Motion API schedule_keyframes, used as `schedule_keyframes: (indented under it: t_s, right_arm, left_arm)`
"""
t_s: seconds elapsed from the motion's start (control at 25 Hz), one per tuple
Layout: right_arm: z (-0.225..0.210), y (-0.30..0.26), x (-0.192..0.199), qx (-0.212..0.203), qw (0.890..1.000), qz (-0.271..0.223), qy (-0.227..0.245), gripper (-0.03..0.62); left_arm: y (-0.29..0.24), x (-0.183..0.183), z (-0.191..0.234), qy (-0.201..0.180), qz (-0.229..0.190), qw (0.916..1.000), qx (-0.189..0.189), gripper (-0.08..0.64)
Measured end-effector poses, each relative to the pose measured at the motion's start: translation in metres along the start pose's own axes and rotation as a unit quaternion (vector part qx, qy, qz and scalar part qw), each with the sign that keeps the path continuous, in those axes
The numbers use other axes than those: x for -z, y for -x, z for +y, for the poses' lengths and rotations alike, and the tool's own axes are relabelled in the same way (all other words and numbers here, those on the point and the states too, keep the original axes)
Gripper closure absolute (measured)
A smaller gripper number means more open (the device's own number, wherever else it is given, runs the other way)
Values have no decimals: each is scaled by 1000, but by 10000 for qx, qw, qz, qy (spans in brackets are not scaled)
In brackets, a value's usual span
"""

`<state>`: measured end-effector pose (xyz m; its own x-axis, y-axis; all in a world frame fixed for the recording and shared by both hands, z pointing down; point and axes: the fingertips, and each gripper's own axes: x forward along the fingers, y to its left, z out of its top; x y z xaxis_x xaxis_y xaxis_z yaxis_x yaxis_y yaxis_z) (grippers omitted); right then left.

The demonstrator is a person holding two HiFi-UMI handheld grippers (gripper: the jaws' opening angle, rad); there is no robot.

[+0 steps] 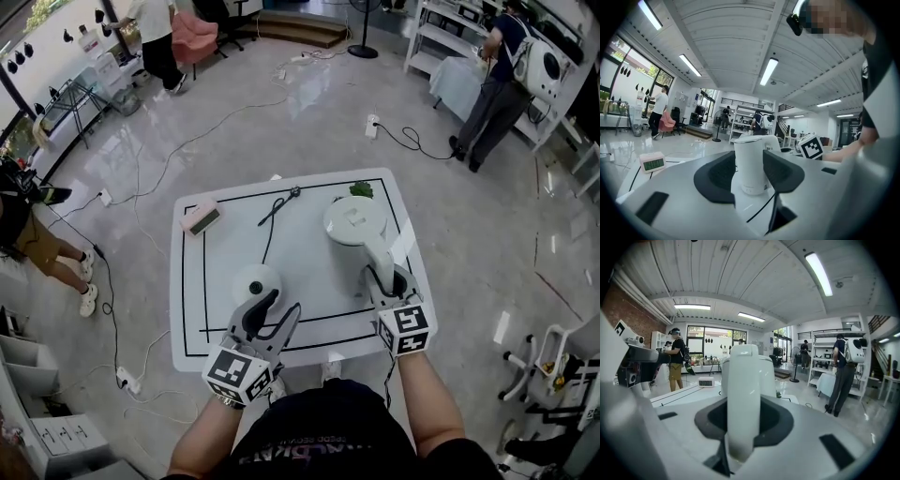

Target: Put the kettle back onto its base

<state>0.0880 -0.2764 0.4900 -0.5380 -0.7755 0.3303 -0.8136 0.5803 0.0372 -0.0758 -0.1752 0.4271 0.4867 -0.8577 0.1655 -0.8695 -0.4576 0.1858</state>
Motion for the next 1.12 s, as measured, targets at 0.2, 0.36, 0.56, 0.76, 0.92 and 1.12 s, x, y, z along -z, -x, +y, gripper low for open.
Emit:
schedule_keyframes:
  t_s: [0.2, 0.36, 0.56, 0.76, 0.92, 1.12]
  right_arm:
    - [15, -8, -8, -153, 9998, -37, 103, 491]
    - [36, -16, -26, -372, 9990, -171, 183, 491]
    - [68, -30, -51, -727, 9964, -389, 181, 491]
    - [110, -45, -69, -1102, 9922, -553, 184, 491]
    - [148, -55, -77, -1407, 9878, -623, 243, 491]
    - [193, -71, -81, -1687, 9830, -692, 219, 490]
  left_arm:
    - [12, -2, 13, 12, -103, 9997, -232, 449]
    - [28, -10, 29, 20, -284, 9979, -576, 536]
    - [55, -15, 49, 88, -387, 9947, -944, 555]
    - [88, -13, 71, 164, -388, 9908, -1289, 555]
    - [114, -12, 86, 208, -417, 9872, -1528, 555]
    - [143, -9, 106, 238, -424, 9838, -1726, 555]
